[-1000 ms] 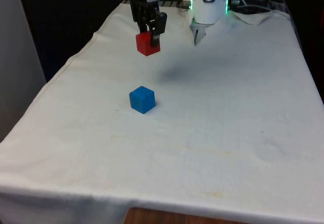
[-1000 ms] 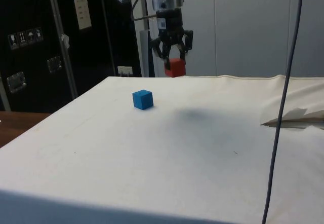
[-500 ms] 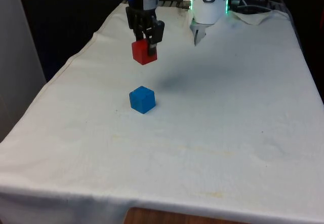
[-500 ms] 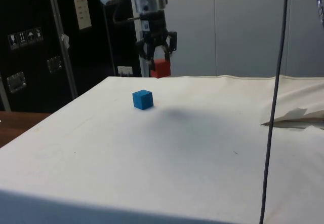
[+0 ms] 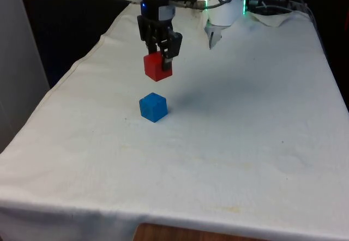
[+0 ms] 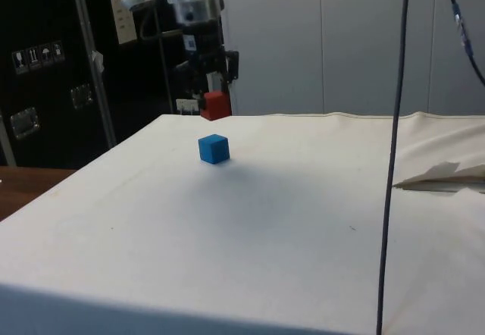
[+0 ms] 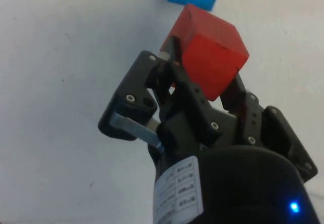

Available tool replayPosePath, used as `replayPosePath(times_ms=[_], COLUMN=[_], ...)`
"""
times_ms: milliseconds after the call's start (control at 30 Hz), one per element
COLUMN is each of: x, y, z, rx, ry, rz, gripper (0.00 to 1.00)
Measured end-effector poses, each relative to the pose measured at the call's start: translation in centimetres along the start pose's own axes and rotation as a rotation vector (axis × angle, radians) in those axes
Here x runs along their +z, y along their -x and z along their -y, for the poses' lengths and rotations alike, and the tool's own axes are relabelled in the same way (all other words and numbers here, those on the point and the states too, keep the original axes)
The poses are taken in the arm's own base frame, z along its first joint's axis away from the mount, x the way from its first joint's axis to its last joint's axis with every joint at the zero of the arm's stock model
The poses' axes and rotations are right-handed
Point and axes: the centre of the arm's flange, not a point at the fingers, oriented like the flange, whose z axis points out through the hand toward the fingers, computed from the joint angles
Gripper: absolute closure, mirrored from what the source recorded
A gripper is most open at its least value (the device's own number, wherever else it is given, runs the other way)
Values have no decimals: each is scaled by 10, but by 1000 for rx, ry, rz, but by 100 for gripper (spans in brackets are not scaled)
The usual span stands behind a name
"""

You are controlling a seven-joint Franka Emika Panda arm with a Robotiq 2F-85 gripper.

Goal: Stack the two cubes.

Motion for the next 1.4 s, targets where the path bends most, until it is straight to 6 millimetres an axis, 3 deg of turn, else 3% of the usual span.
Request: replayPosePath(times_ms=[167, 300, 867, 1400], x=[2, 6, 17, 35], y=[-9, -12, -20, -26], z=[22, 25, 11, 18], rx=[-3, -1, 2, 7], ry=[1, 3, -6, 1], rz=[-8, -4, 18, 29], gripper=[100, 100, 100, 100])
